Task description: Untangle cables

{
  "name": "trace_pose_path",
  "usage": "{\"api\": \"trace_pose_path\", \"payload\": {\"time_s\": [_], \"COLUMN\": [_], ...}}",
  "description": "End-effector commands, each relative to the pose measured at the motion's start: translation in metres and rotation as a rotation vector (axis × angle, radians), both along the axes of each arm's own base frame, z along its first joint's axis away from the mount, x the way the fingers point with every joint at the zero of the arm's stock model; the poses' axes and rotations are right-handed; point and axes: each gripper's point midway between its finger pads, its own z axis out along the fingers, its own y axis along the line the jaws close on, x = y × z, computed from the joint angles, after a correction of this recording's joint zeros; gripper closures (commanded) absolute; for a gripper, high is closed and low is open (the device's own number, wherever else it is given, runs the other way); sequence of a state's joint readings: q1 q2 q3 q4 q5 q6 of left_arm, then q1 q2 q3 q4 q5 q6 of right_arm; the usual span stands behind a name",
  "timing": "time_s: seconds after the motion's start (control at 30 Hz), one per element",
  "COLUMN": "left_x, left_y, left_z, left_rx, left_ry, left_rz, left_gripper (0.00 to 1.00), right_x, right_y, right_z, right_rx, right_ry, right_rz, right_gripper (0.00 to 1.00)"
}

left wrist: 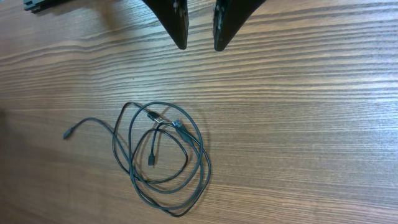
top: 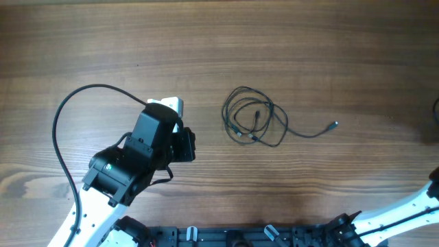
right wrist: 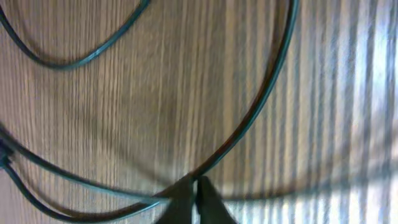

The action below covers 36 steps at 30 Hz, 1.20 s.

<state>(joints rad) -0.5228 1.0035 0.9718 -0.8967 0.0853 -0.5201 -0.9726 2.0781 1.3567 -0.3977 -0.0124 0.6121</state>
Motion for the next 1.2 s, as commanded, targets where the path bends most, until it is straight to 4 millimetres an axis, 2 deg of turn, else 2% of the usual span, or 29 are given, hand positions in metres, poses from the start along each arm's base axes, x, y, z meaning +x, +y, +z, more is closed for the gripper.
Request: {"api": "trace_pose_path", "payload": {"time_s": [0.0, 0.07, 0.1, 0.23, 0.37, 0.47, 0.67, 0.77, 0.8, 0.87, 0.93, 1.1, 1.17], "left_x": [0.001, 0.001, 0.001, 0.001, 0.001, 0.001, 0.001, 0.001, 0.001, 0.001, 0.002, 0.01, 0.021], "left_y": [-0.005, -0.005, -0.005, -0.005, -0.005, -0.005, -0.005, -0.004, -0.005, -0.004, -0.002, 0.002, 0.001], "left_z": [0.005, 0.005, 0.005, 0.005, 0.005, 0.005, 0.005, 0.005, 0.005, 0.005, 0.005, 0.008, 0.019], "left_rx": [-0.013, -0.014, -0.014, -0.014, -0.013, -0.013, -0.013, -0.013, -0.013, -0.011, -0.003, 0.014, -0.017], "left_ry": [-0.013, -0.014, -0.013, -0.014, -0.013, -0.013, -0.013, -0.013, -0.014, -0.015, -0.019, -0.055, -0.109], "left_rz": [-0.022, -0.022, -0.022, -0.022, -0.022, -0.022, -0.023, -0.022, -0.022, -0.02, -0.013, 0.015, 0.032], "left_gripper": [0.84, 0.84, 0.84, 0.84, 0.83, 0.83, 0.83, 0.83, 0.83, 0.83, 0.83, 0.69, 0.66], "right_x": [0.032, 0.035, 0.036, 0.045, 0.052, 0.055, 0.042, 0.045, 0.052, 0.064, 0.073, 0.074, 0.073], "right_y": [0.016, 0.027, 0.034, 0.065, 0.085, 0.087, 0.078, 0.09, 0.104, 0.128, 0.161, 0.237, 0.281], "right_z": [0.001, -0.001, -0.003, -0.006, 0.011, 0.04, 0.127, 0.172, 0.192, 0.214, 0.228, 0.209, 0.195], "right_rx": [0.112, 0.172, 0.204, 0.286, 0.306, 0.266, 0.049, -0.018, -0.028, -0.034, -0.014, 0.113, 0.15], "right_ry": [-0.175, -0.198, -0.195, -0.176, -0.17, -0.194, -0.224, -0.303, -0.364, -0.44, -0.49, -0.388, -0.321], "right_rz": [0.091, 0.059, 0.047, 0.097, 0.141, 0.163, 0.175, 0.237, 0.322, 0.457, 0.6, 0.821, 1.006], "right_gripper": [0.54, 0.23, 0.01, 0.0, 0.0, 0.0, 0.0, 0.0, 0.0, 0.0, 0.0, 0.0, 0.0]}}
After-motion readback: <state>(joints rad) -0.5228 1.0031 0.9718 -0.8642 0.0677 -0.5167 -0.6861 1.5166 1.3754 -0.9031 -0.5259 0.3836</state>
